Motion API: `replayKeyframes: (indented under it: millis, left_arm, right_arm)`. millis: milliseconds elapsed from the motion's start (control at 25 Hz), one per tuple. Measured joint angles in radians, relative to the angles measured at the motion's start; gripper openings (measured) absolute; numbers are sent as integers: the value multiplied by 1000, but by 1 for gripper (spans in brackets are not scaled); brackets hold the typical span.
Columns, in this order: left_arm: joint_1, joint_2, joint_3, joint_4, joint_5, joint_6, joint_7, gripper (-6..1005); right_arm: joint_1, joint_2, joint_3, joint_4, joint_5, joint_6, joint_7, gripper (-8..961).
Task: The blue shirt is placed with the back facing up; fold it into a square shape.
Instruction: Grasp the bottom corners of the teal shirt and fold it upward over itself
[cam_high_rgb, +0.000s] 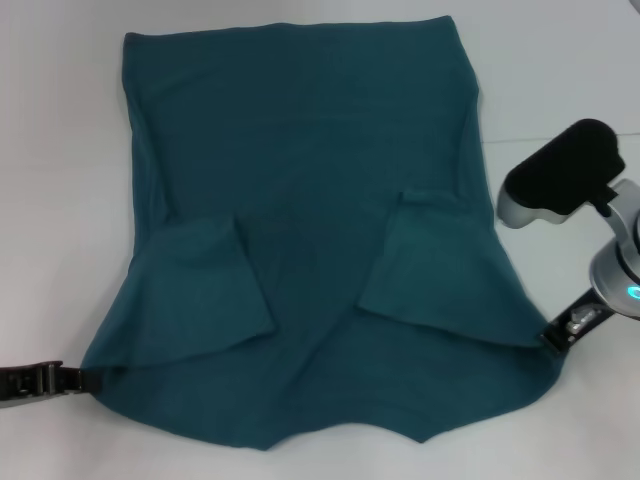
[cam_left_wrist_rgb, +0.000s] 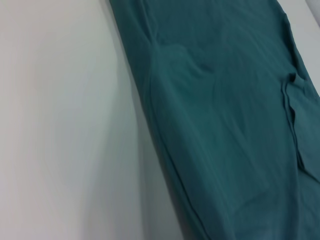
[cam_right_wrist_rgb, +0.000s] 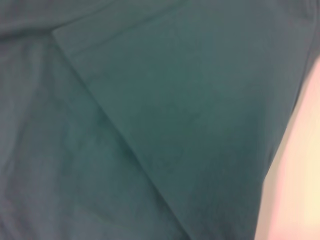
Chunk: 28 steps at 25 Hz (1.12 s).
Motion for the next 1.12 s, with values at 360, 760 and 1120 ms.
replayKeyframes:
  millis: [360,760,1120]
  left_arm:
    - [7,2,-1,1,2,36,-5,2]
    - [8,0,-25,1,7,109,-28,2]
    - [25,-5,-28,3,2,186,-78,3]
  right_arm:
    - [-31,1,70,-14,-6,-52,26,2]
    - [-70,-1,101,-15,-7,-56,42,2]
    - [-86,-1,137,-15,8,-67,-2,2]
